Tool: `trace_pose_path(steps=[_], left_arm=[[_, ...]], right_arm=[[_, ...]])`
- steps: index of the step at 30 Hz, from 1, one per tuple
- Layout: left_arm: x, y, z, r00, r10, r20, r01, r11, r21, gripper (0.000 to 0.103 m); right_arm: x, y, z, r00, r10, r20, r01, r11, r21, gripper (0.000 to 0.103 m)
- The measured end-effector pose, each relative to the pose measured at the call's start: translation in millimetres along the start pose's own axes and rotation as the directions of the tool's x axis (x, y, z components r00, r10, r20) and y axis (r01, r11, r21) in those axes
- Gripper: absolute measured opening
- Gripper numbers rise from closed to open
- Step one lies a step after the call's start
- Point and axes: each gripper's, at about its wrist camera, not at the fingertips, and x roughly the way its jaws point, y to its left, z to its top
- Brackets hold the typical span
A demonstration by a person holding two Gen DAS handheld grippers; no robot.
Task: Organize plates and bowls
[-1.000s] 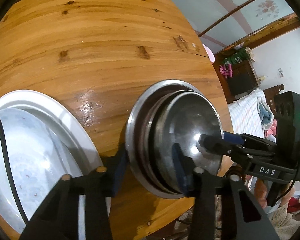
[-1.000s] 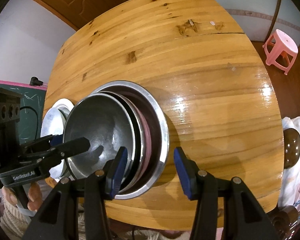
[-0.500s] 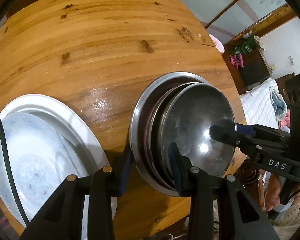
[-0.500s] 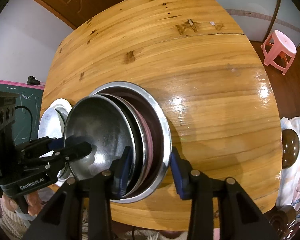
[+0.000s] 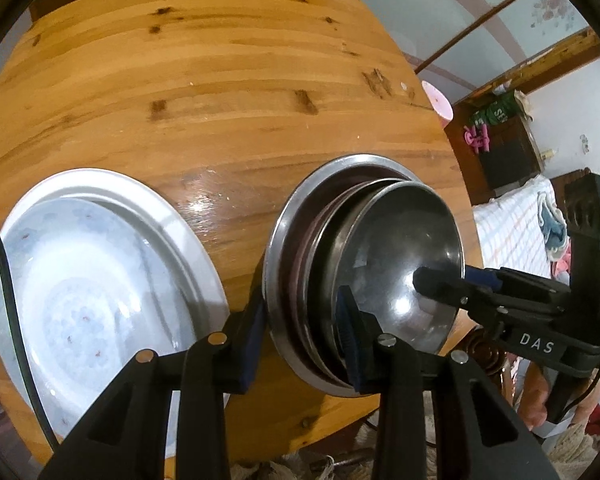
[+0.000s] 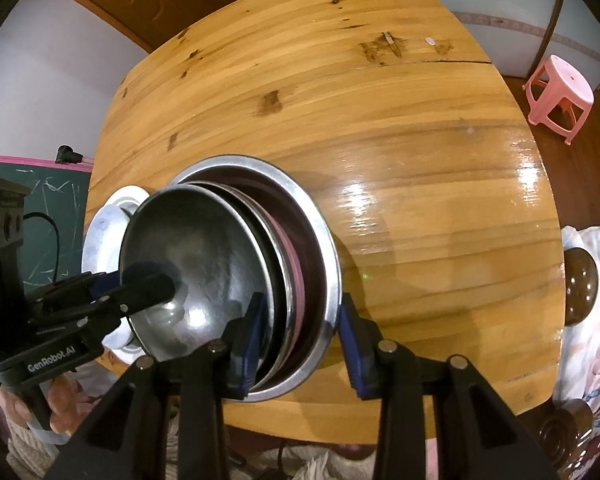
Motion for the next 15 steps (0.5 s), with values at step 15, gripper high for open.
trace_pose_path(steps=[15], left_arm=[[-99,44,-38,0.982,0.031,0.186,-0.009,0.993,-0.118,0.032]], right_arm=[[-33,85,-13,0.999,0.04,0.034,-0.035,0.99,-0.137,0.034]])
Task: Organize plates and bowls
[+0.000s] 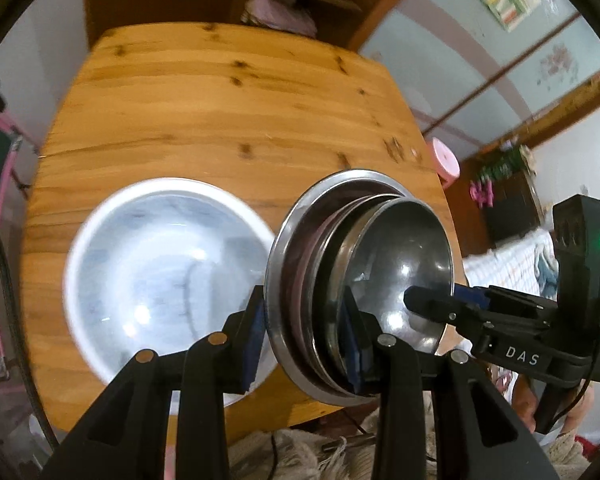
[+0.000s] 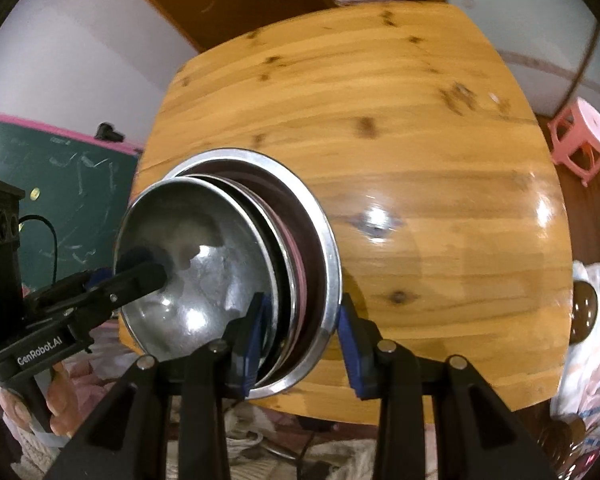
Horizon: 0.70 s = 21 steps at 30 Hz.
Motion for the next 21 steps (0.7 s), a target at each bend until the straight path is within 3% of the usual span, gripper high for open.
trace_pose_path(steps=[10,21], left_arm=[[-51,64,-10,0.993,0.06,0.102,-0.049,0.993,-0.108,0.032],[-11,116,-15,0.997,0.075,0.027,-0.069,0.982,-0.174,0.032]], right_arm=[[5,84,22,0.999,0.032,0.006,-0.031,0.99,-0.139,0.034],[63,105,25,0.997,-0.008,-0.079,-0.003,0.991,-0.133,0.032]])
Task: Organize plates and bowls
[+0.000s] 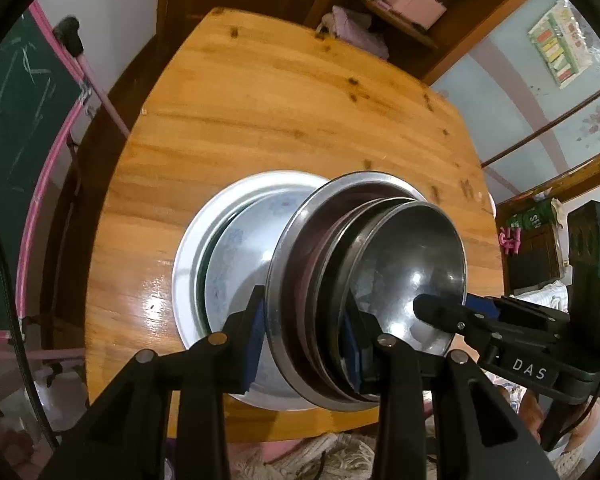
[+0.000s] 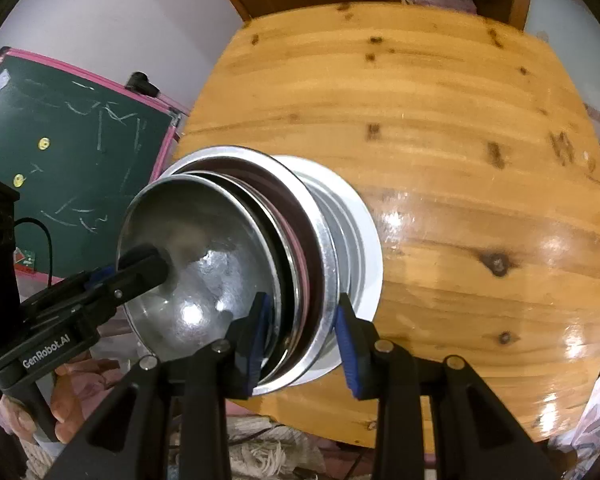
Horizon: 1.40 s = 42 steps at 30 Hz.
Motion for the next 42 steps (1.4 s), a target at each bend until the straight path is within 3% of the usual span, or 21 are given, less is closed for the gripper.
trace_pose_path(steps=[13,35,38,42], left_arm=[[36,13,6,0.997,0.0,-0.078,-0.001,1.0,-0.011,0.032],[36,20,9,0.996,0.045,-0.079,-0.047,0.998,-0.029,0.034],[36,18,9,0.996,0.055,-0.075,-0.057,0.998,-0.018,0.04],[31,14,8,0.996,0.069,-0.054,-0.07,0.998,-0.001,0.058]], right_arm=[[33,-8,2,0.997,-0.017,-0.07,0.02,0.998,0.054,0.032],[36,-3,9,0.998,-0.026,-0.062,0.027,0.999,0.025,0.032],[38,3,9,0.997,-0.032,-0.063,0.032,0.999,0.003,0.032],[37,6,6,0.998,-0.045,-0.053,0.044,0.999,-0.017,0.032]])
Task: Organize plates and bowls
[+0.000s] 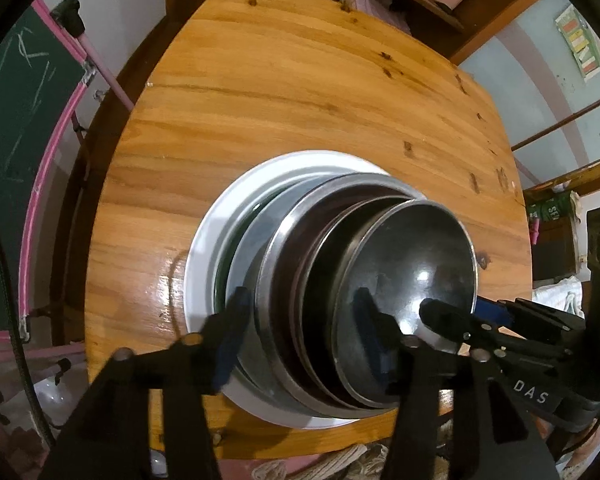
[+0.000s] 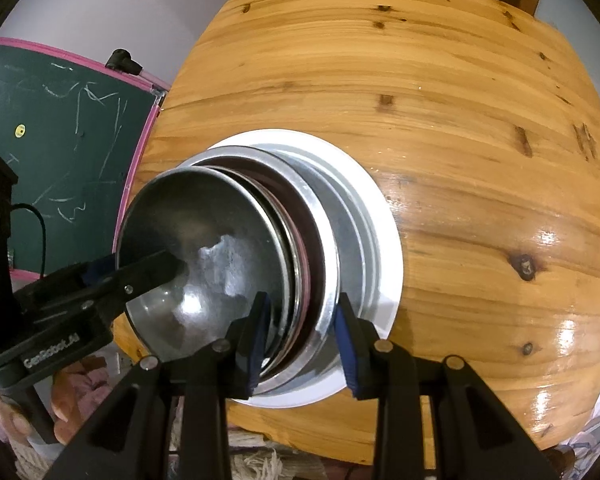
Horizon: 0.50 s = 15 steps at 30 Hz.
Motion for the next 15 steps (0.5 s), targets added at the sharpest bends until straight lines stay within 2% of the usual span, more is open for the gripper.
trace_pose_path(steps=[9,15], left_arm=[[-24,-16,-4,0.997,0.037,0.066,-0.04,0.998,0.044,0.067],[-48,-44,-14,0.988,0.056,0.143,-0.071,0.992,0.105,0.074]], right_arm=[[-24,5,-12,0.995,-0.026,0.096,0.03,0.999,-0.045,0.035],[-61,4,-31,0.977,-0.025,0.211,0.04,0.997,-0.067,0.035]])
